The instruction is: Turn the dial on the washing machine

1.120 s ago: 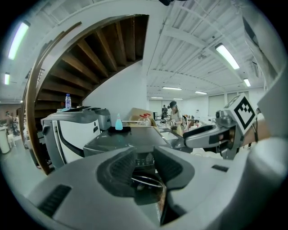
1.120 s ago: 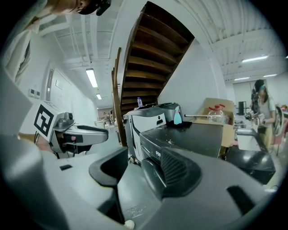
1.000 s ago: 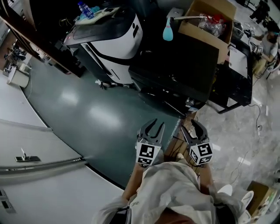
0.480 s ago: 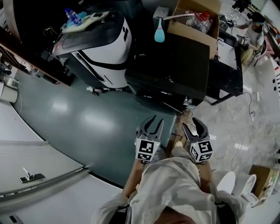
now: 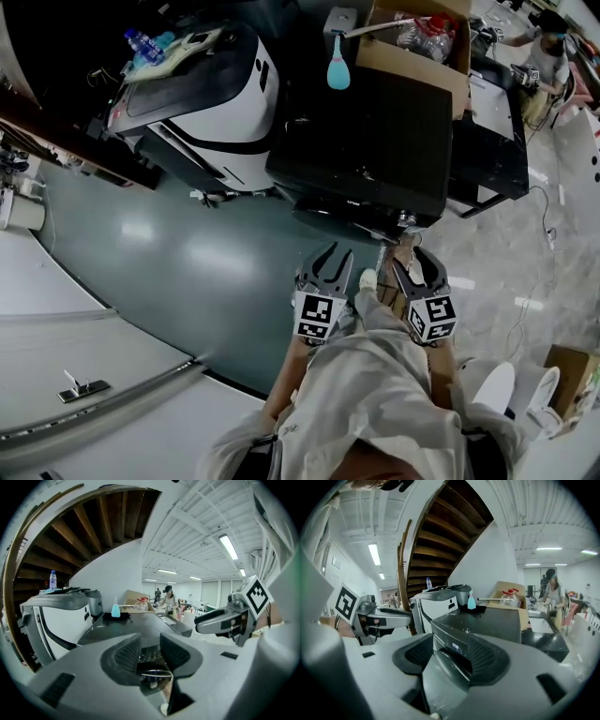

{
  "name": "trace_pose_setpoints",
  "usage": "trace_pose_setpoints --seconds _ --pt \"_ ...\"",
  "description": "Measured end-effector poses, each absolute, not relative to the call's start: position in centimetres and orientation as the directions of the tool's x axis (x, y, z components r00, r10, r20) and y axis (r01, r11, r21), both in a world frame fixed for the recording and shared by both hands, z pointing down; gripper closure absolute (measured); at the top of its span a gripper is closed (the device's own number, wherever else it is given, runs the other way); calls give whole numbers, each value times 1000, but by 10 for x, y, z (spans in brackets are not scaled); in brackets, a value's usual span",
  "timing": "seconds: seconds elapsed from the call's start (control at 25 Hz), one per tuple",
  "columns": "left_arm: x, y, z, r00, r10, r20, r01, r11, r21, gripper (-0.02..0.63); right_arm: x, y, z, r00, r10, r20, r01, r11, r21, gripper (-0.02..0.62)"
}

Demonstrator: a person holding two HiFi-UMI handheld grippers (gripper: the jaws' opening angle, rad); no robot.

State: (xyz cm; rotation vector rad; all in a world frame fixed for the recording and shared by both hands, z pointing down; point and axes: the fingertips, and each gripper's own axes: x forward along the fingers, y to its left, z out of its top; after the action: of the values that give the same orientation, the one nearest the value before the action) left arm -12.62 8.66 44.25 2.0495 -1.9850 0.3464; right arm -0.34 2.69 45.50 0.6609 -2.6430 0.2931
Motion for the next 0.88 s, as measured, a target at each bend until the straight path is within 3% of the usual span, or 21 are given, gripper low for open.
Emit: trace_pose_setpoints --seconds 0.88 --pt "-140 -20 472 16 -882 471 -999 -31 -24 479 -17 -86 497 -812 -377 446 -501 842 -201 370"
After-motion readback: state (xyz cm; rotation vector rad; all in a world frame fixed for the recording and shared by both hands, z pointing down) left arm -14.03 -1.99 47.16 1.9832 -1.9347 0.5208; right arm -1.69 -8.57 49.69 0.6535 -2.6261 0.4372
